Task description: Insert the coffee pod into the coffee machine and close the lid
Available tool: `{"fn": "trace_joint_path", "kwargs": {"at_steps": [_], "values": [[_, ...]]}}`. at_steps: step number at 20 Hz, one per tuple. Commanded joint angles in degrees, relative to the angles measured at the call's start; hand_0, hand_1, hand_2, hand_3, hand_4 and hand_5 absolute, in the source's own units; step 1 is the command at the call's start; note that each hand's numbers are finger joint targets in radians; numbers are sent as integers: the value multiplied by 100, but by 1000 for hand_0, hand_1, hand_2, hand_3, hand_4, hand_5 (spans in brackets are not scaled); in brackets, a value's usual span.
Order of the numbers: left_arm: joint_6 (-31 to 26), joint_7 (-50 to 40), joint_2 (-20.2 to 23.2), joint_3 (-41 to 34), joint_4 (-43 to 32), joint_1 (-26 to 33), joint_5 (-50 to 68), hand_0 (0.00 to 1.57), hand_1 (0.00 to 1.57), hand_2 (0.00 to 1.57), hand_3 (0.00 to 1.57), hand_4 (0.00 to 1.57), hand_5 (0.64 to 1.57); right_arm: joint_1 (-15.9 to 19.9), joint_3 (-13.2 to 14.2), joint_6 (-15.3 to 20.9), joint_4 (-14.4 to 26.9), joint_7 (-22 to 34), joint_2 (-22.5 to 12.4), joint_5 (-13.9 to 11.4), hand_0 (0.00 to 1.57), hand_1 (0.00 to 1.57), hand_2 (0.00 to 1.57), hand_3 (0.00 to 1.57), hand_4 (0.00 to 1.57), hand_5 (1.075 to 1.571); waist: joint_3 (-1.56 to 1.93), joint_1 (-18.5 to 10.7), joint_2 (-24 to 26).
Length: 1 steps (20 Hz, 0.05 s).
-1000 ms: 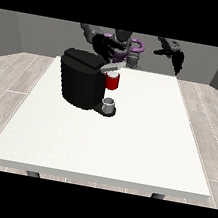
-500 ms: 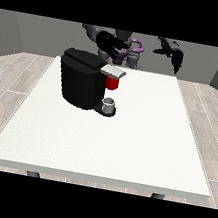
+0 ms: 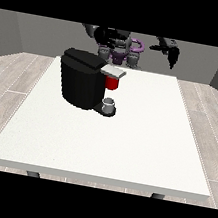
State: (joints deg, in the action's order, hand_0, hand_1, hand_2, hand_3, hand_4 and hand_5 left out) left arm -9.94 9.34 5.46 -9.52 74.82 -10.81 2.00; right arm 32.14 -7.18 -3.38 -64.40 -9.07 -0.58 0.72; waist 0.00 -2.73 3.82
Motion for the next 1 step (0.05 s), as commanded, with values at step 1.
{"fn": "trace_joint_path", "kwargs": {"at_steps": [1], "values": [[0, 99, 88, -129, -87, 214, 47, 0, 0, 0, 0, 192, 1571, -1023, -373, 285, -329, -163, 55, 308, 0, 0, 0, 0, 157, 1571, 1, 281, 309]]}}
